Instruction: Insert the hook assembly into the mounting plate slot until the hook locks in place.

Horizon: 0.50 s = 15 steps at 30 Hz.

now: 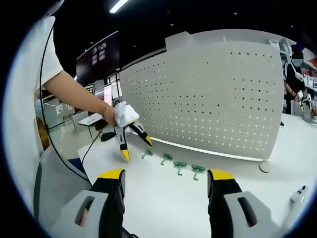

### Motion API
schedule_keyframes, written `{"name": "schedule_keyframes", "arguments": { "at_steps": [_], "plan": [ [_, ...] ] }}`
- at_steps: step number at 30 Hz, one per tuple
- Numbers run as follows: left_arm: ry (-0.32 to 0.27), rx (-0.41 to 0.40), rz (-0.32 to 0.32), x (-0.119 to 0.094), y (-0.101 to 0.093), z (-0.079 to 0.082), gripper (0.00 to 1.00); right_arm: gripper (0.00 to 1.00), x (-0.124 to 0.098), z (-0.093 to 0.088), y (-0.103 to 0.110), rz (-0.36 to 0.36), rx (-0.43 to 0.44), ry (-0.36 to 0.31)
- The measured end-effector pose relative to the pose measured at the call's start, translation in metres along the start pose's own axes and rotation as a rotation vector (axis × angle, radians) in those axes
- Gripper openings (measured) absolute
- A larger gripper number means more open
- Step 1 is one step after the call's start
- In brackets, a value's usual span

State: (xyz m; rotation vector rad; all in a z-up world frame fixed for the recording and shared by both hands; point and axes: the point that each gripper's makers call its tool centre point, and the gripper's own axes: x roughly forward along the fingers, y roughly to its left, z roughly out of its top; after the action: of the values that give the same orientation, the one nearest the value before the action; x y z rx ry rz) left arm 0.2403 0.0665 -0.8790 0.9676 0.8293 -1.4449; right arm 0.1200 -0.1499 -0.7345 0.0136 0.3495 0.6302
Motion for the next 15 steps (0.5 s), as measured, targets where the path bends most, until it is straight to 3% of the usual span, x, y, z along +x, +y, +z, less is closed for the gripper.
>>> {"name": "schedule_keyframes", "arguments": {
  "at_steps": [3,4,8,15],
  "plan": [
    [0.024,0.048,-0.052,0.006,-0.008,-0.005,0.71,0.65,0.0,-0.001,0.0,-0.001,0.002,0.004],
    [-0.015,-0.004,-0.051,0.005,-0.009,0.001,0.71,0.65,0.0,-0.001,0.0,-0.003,0.002,0.005],
    [0.001,0.028,-0.052,0.005,-0.003,-0.001,0.73,0.65,0.0,-0.001,-0.002,-0.012,0.008,0.004],
    [0.008,0.047,-0.06,0.003,0.002,-0.001,0.67,0.64,0.0,-0.002,-0.002,-0.015,0.009,0.007]
  ]
}}
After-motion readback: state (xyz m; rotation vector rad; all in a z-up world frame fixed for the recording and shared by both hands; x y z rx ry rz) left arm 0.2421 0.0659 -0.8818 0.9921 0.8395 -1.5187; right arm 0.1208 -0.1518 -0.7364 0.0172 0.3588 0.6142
